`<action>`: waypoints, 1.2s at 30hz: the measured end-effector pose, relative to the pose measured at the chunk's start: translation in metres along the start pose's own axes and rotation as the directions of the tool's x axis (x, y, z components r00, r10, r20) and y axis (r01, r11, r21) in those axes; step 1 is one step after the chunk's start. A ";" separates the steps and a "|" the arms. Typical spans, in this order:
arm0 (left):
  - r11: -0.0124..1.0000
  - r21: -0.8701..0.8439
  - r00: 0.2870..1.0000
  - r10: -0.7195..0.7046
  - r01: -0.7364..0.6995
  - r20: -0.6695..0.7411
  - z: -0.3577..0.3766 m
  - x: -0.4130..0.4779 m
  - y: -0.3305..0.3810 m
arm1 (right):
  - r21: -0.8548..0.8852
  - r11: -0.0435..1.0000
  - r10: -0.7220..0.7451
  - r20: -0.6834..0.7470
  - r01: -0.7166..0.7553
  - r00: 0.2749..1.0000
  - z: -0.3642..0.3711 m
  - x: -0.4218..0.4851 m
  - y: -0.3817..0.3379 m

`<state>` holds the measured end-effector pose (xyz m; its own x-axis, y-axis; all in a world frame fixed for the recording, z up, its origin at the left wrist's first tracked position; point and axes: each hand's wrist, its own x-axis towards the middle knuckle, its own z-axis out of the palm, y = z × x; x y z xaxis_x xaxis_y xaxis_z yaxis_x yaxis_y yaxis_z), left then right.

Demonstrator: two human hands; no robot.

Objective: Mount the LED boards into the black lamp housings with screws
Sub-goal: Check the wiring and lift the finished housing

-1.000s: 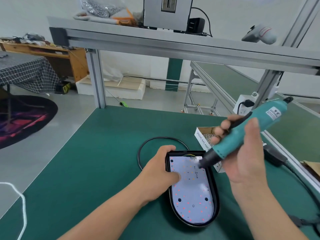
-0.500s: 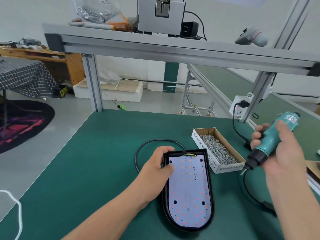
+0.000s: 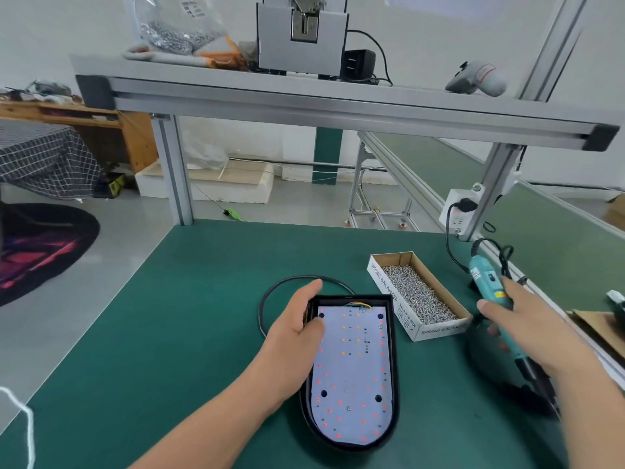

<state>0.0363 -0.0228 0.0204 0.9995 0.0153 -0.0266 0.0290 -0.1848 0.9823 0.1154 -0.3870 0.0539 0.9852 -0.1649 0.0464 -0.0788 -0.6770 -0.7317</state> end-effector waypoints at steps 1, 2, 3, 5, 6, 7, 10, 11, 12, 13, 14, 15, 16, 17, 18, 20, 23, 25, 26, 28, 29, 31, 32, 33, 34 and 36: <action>1.000 0.000 1.000 0.007 -0.007 -0.001 0.001 0.000 0.000 | -0.072 0.997 -0.019 0.007 0.019 1.000 0.002 -0.001 -0.001; 1.000 -0.001 1.000 0.016 -0.016 -0.003 0.001 0.000 0.001 | -0.134 0.990 -0.035 0.011 0.036 0.999 0.003 -0.001 -0.002; 1.000 -0.005 1.000 0.023 -0.023 -0.003 0.001 -0.001 0.002 | -0.193 0.980 -0.049 0.013 0.051 0.999 0.003 -0.001 -0.003; 0.999 -0.036 0.999 0.036 -0.036 -0.003 0.002 -0.002 0.005 | -0.324 0.943 -0.073 0.008 0.071 0.997 0.003 -0.001 -0.004; 0.998 -0.054 0.999 0.037 -0.038 -0.013 0.002 -0.002 0.007 | -0.392 0.917 -0.079 0.010 0.077 0.997 0.003 -0.001 -0.005; 0.997 -0.073 0.999 0.035 -0.036 -0.020 0.001 -0.003 0.009 | -0.443 0.893 -0.079 0.011 0.076 0.997 0.003 -0.001 -0.005; 0.987 -0.162 1.000 0.012 -0.017 -0.029 0.000 -0.005 0.015 | -0.473 0.877 -0.085 0.027 0.088 0.996 0.003 -0.001 -0.004; 0.975 -0.220 0.999 -0.013 0.004 -0.040 -0.001 -0.005 0.016 | -0.471 0.878 -0.084 0.030 0.089 0.996 0.003 -0.001 -0.004; 0.953 -0.300 0.998 -0.047 0.033 -0.041 -0.003 -0.003 0.017 | -0.472 0.877 -0.083 0.035 0.090 0.996 0.003 -0.002 -0.004; 0.915 -0.397 0.996 -0.083 0.068 -0.022 -0.005 -0.002 0.016 | -0.480 0.872 -0.087 0.039 0.095 0.995 0.003 -0.002 -0.003; 0.861 -0.496 0.992 -0.123 0.110 0.007 -0.006 -0.001 0.016 | -0.496 0.863 -0.083 0.052 0.097 0.995 0.002 -0.003 -0.003; 0.795 -0.583 0.984 -0.173 0.166 0.043 -0.007 0.000 0.018 | -0.517 0.850 -0.070 0.071 0.097 0.995 0.001 -0.003 -0.002; 0.731 -0.641 0.968 -0.236 0.234 0.084 -0.008 0.000 0.020 | -0.548 0.831 -0.054 0.091 0.095 0.994 -0.001 -0.004 -0.001; 0.675 -0.676 0.948 -0.298 0.295 0.115 -0.008 0.001 0.020 | -0.572 0.815 -0.042 0.096 0.090 0.994 -0.001 -0.004 -0.001; 0.645 -0.691 0.932 -0.341 0.325 0.121 -0.008 0.002 0.019 | -0.586 0.807 -0.034 0.090 0.080 0.995 -0.001 -0.005 -0.002; 0.639 -0.698 0.930 -0.350 0.323 0.111 -0.009 0.005 0.014 | -0.602 0.792 -0.057 0.087 0.099 0.995 0.000 -0.005 -0.003; 0.600 -0.726 0.929 -0.339 0.336 0.150 -0.009 0.007 0.011 | -0.682 0.719 -0.125 0.058 0.131 0.990 0.003 -0.008 -0.008; 0.599 -0.728 0.931 -0.329 0.333 0.155 -0.007 0.008 0.009 | -0.663 0.726 -0.279 -0.040 0.183 0.959 0.009 -0.011 -0.016; 0.596 -0.732 0.933 -0.322 0.330 0.159 -0.005 0.008 0.009 | -0.591 0.769 -0.360 -0.085 0.243 0.929 0.015 -0.015 -0.025; 0.576 -0.747 0.934 -0.309 0.332 0.177 -0.001 0.009 0.009 | -0.304 0.846 -0.486 -0.104 0.438 0.868 0.032 -0.031 -0.051; 0.560 -0.758 0.934 -0.306 0.334 0.185 0.001 0.009 0.008 | -0.153 0.833 -0.546 -0.065 0.532 0.835 0.043 -0.041 -0.065; 0.523 -0.780 0.930 -0.307 0.344 0.204 0.003 0.011 0.007 | -0.042 0.711 -0.701 0.034 0.702 0.712 0.069 -0.061 -0.085; 0.512 -0.787 0.929 -0.304 0.346 0.211 0.002 0.011 0.006 | -0.044 0.638 -0.764 0.084 0.769 0.640 0.081 -0.067 -0.090; 0.503 -0.789 0.927 -0.304 0.351 0.219 0.003 0.013 0.006 | -0.044 0.590 -0.796 0.133 0.806 0.590 0.091 -0.071 -0.094; 0.501 -0.789 0.926 -0.303 0.355 0.225 0.004 0.014 0.006 | -0.036 0.576 -0.802 0.167 0.817 0.573 0.098 -0.074 -0.096; 0.529 -0.777 0.932 -0.295 0.341 0.208 0.004 0.016 0.006 | 0.002 0.597 -0.788 0.192 0.803 0.585 0.105 -0.076 -0.099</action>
<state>0.0523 -0.0274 0.0252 0.9256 -0.1354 -0.3535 0.3482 0.6709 0.6547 0.0642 -0.2321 0.0511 0.6679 0.5748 0.4727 0.7439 -0.5349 -0.4006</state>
